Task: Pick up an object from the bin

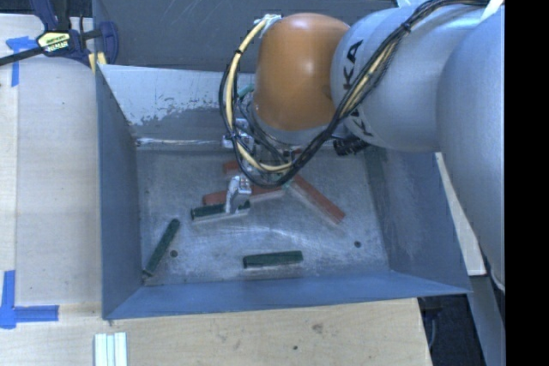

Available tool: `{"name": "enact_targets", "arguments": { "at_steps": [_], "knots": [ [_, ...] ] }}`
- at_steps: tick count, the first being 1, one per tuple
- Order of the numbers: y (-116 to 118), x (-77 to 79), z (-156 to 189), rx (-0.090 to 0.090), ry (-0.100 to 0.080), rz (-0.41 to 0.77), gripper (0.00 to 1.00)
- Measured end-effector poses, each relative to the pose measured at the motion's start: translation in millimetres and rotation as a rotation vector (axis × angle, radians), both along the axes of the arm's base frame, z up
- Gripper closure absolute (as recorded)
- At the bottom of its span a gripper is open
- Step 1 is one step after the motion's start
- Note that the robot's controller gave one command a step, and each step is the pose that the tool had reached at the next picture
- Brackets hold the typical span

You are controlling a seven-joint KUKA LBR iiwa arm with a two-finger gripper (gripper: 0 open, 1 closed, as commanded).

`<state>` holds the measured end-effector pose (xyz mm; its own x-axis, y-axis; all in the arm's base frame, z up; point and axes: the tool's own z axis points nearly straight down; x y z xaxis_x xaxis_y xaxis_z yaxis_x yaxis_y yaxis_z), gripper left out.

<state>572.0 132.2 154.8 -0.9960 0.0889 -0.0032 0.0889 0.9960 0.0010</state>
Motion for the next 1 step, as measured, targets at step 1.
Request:
{"name": "enact_targets", "arguments": {
  "at_steps": [1],
  "knots": [
    [0.3, -11.9, -66.0, 0.004, -0.024, 0.135, 1.0]
  ]
}}
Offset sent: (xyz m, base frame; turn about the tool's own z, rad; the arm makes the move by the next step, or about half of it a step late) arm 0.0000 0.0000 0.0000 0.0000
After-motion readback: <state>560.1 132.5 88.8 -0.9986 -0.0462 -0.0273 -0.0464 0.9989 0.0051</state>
